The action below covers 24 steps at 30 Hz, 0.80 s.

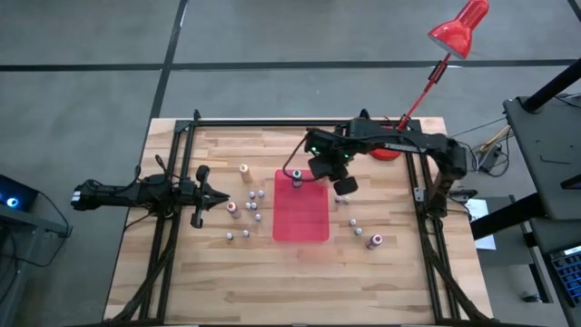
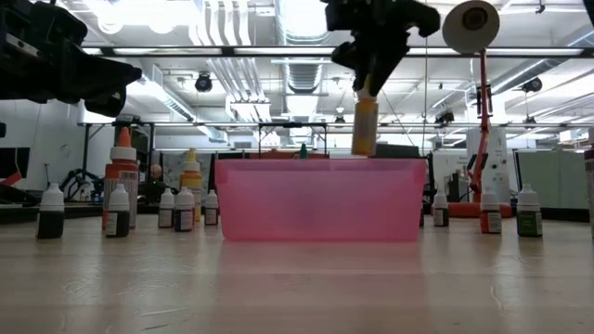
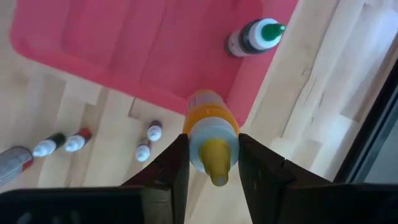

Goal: Pick & Place food coloring
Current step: Put the large yellow food coloring bottle into the red bin

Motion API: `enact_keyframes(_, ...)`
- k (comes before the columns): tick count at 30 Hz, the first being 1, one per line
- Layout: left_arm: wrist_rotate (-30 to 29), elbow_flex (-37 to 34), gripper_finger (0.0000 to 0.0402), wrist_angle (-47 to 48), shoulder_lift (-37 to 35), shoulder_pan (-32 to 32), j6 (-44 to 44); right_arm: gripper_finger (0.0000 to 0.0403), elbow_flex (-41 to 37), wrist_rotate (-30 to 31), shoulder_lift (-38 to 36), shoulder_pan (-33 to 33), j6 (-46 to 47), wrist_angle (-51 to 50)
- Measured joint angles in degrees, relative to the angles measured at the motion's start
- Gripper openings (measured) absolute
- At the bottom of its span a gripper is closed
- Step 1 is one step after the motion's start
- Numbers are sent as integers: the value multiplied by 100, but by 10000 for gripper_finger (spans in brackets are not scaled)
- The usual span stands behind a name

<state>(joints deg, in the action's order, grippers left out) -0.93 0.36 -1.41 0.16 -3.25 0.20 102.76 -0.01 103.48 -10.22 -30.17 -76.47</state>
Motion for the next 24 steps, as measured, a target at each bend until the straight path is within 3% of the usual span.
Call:
enact_keyframes(9, -2, 0, 3, 0, -2, -2, 1, 104, 459, -71, 492, -323, 540, 2)
enact_keyframes(12, -2, 0, 3, 0, -1, 0, 0, 104, 502, -348, 610, -403, 751, -8)
enact_keyframes(15, -2, 0, 3, 0, -2, -1, 0, 104, 571, -630, 738, -426, 814, 9)
enact_keyframes(24, -2, 0, 3, 0, -2, -1, 1, 104, 664, -647, 1097, -451, 774, 70)
